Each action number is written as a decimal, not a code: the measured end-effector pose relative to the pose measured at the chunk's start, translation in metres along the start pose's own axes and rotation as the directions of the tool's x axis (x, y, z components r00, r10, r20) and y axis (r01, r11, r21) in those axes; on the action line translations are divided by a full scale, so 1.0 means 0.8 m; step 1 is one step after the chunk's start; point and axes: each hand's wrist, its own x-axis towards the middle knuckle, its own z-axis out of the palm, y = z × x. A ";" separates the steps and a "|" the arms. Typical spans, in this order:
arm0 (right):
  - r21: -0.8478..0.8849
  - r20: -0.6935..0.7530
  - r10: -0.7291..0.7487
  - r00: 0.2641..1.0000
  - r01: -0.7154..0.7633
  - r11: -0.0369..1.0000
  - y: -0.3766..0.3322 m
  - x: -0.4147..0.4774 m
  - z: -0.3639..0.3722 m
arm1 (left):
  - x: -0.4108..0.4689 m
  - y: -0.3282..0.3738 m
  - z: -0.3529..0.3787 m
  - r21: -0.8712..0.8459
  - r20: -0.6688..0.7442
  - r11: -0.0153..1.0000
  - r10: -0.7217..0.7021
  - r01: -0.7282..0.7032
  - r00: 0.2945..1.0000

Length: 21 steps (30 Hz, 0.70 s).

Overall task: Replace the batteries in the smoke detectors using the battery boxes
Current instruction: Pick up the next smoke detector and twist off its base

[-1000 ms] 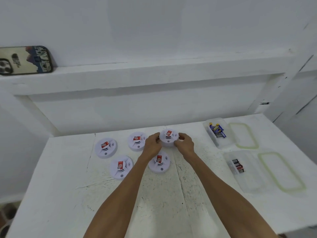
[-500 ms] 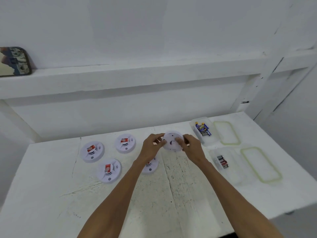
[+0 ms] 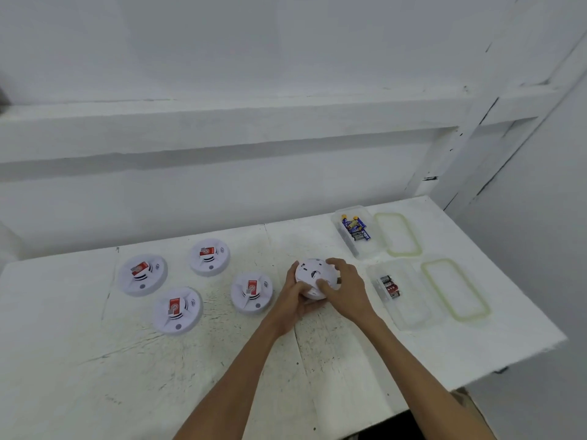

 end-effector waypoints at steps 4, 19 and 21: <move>-0.075 0.062 -0.002 0.998 0.007 0.997 0.006 0.001 -0.005 | 0.003 0.000 -0.008 -0.043 -0.016 0.999 0.004 -0.005 1.000; -0.261 0.059 -0.012 0.998 0.027 0.965 -0.013 0.018 -0.006 | 0.000 -0.004 -0.007 0.035 -0.094 0.999 0.042 -0.039 0.995; -0.299 0.076 -0.001 0.997 0.024 0.954 -0.019 0.021 -0.008 | -0.001 -0.001 -0.005 0.048 -0.094 0.998 0.040 -0.036 0.995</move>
